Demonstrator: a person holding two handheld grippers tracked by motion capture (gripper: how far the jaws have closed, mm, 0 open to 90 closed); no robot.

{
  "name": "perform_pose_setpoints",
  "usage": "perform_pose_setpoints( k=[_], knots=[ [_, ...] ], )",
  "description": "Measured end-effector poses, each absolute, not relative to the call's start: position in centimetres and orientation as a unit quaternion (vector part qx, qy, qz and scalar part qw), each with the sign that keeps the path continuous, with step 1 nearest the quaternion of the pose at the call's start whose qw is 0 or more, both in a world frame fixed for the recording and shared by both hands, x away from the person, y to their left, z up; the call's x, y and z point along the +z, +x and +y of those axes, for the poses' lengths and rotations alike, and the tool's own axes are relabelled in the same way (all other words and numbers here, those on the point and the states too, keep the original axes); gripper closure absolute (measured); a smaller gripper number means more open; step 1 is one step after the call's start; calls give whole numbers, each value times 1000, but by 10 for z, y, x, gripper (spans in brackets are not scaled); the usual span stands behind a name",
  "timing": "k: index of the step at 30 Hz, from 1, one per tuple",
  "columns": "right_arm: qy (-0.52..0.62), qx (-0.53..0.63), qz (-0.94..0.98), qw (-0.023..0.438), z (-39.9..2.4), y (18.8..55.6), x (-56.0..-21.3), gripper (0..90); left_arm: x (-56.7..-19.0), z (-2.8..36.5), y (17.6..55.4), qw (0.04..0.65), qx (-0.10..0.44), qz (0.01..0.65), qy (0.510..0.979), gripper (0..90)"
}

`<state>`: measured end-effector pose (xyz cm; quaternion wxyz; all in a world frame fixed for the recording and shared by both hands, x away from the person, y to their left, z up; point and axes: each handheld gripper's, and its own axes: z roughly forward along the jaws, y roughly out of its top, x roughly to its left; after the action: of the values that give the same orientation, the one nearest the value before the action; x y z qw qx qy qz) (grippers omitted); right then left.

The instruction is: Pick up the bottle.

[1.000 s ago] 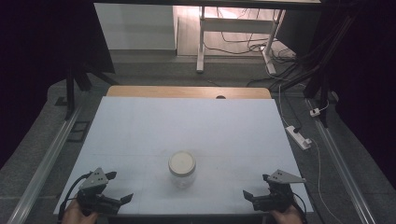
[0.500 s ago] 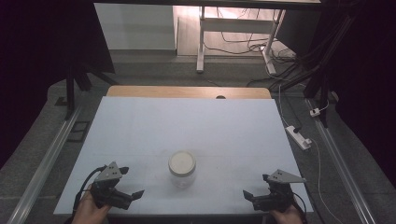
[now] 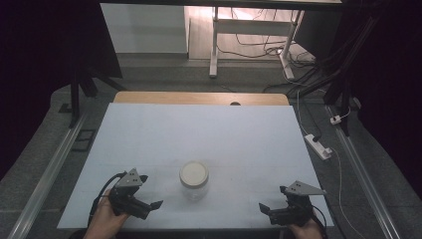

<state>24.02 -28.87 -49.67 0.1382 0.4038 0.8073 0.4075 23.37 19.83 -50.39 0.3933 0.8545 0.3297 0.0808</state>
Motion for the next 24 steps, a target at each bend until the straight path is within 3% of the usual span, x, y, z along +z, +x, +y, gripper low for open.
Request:
perform_pose_setpoints(
  k=[24],
  knots=[
    [400,404,811,137,-288,240,-497,0,-507,145,268,410,68,257,872,0]
  ],
)
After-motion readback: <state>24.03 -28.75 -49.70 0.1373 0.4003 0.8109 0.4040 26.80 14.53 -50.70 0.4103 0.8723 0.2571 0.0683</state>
